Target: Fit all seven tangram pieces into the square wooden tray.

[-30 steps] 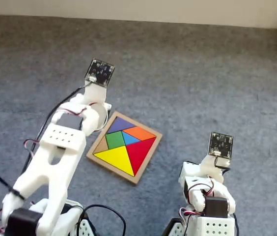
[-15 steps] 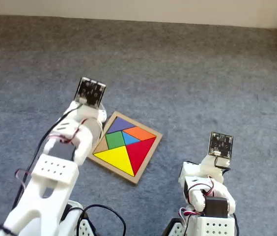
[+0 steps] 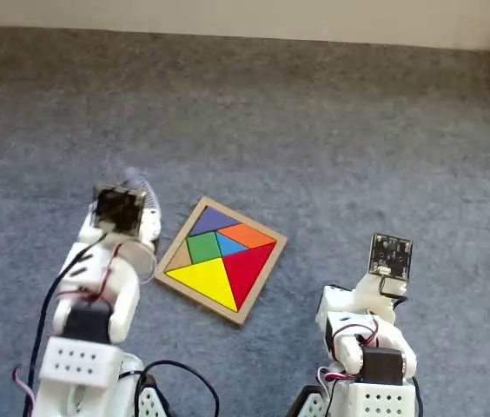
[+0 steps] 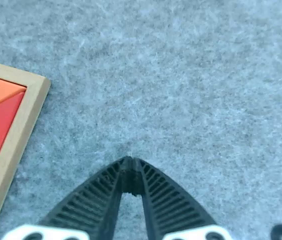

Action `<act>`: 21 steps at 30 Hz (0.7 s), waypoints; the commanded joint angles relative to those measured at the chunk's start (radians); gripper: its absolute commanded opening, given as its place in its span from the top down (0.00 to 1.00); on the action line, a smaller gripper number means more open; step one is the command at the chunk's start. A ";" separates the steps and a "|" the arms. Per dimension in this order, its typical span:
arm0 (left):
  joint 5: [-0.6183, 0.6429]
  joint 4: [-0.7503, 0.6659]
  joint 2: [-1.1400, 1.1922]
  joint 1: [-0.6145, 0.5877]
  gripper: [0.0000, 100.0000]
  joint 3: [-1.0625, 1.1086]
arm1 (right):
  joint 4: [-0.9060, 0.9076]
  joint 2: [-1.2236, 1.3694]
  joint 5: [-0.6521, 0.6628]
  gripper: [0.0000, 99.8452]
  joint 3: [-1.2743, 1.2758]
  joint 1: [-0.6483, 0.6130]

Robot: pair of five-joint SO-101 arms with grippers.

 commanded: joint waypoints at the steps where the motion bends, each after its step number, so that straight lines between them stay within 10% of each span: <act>1: 0.002 -0.014 -0.228 -0.081 1.00 0.104 | -0.016 -0.012 0.008 1.00 0.116 0.012; 21: 0.003 0.508 -0.466 -0.206 1.00 0.259 | -0.016 -0.012 0.009 1.00 0.116 0.012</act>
